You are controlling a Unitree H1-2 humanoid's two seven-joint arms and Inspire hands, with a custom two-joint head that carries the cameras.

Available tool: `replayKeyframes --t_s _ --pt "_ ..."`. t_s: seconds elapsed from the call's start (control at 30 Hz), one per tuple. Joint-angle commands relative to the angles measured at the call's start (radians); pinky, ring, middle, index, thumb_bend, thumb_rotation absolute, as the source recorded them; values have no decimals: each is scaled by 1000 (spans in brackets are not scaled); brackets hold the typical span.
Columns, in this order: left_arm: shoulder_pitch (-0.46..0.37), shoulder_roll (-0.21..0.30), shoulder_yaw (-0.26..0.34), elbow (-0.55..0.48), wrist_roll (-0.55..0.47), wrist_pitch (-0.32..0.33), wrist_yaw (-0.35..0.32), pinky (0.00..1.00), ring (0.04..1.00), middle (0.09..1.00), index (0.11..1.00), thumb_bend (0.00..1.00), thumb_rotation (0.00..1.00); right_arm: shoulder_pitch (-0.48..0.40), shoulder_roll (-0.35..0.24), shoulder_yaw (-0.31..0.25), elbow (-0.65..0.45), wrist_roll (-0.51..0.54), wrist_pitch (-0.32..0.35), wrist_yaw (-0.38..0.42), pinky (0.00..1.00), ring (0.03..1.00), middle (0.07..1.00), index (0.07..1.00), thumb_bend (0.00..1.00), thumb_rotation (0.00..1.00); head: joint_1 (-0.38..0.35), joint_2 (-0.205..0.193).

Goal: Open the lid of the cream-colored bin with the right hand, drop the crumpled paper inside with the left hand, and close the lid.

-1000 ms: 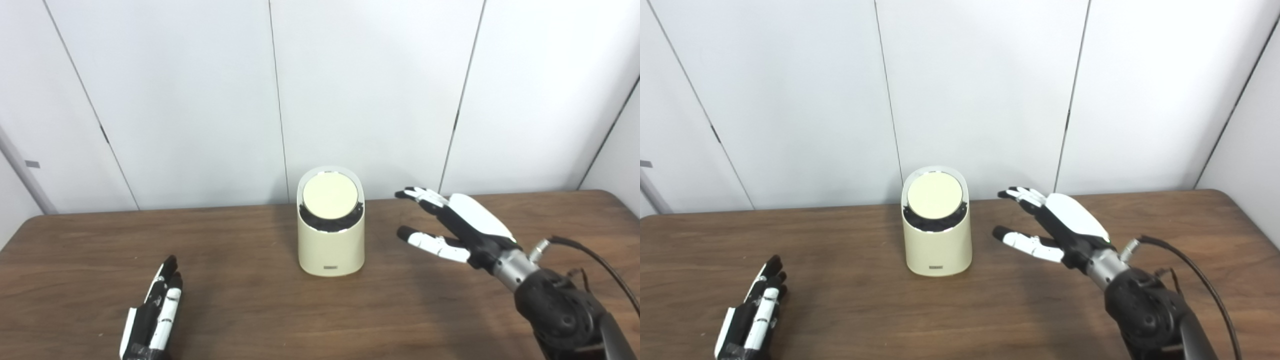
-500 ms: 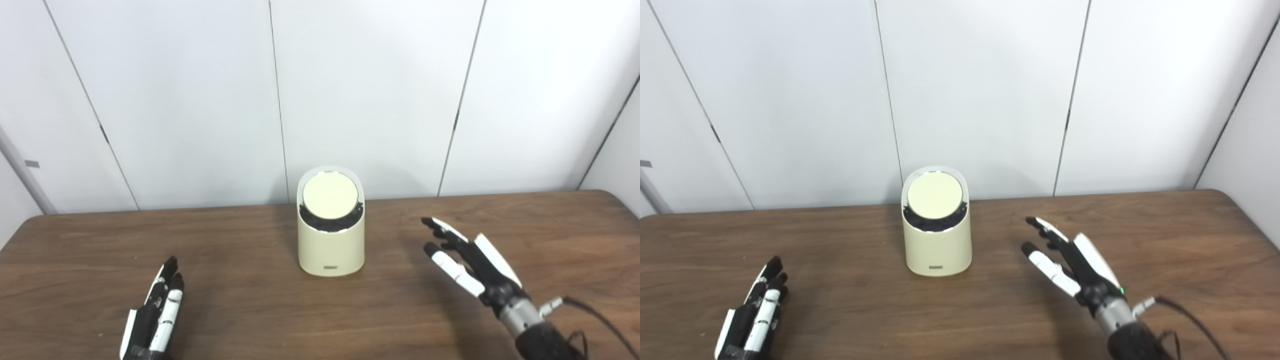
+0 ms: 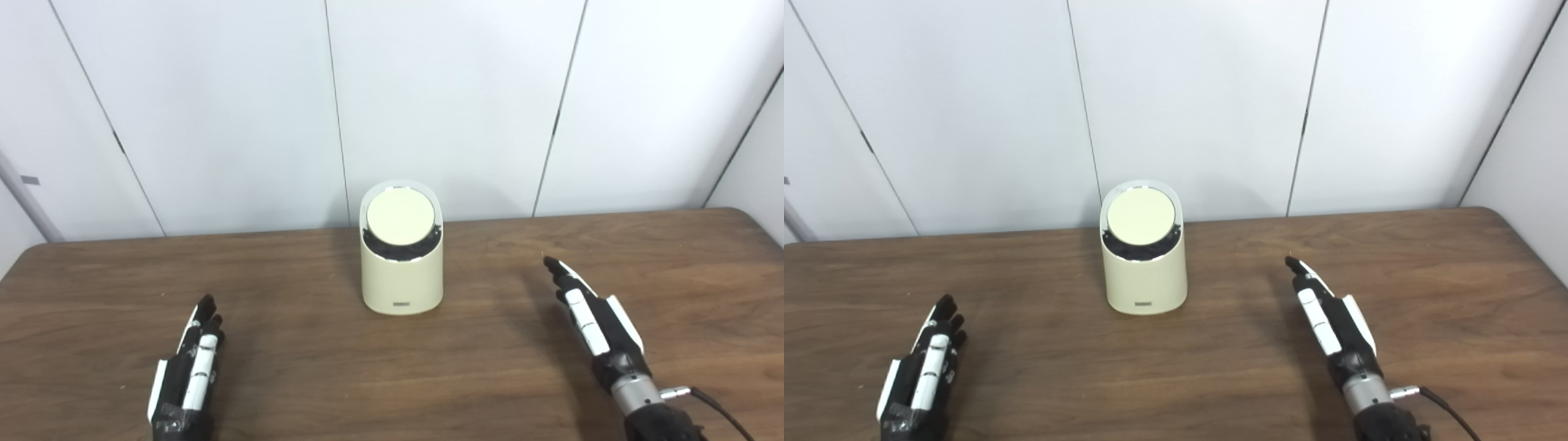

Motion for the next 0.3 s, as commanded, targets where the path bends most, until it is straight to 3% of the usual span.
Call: replayKeyframes --t_s 0.0,0.27 --pt "12 -4 -6 -14 -8 -3 -9 1000 998 1000 990 463 737 -29 2 -20 -2 40 -65 -24 973 978 970 935 480 1000 0 4" --pt "22 0 -9 -22 -12 -9 -12 1000 1000 1000 998 478 906 -37 -4 -28 24 85 -87 -32 982 968 967 951 471 1000 20 39"
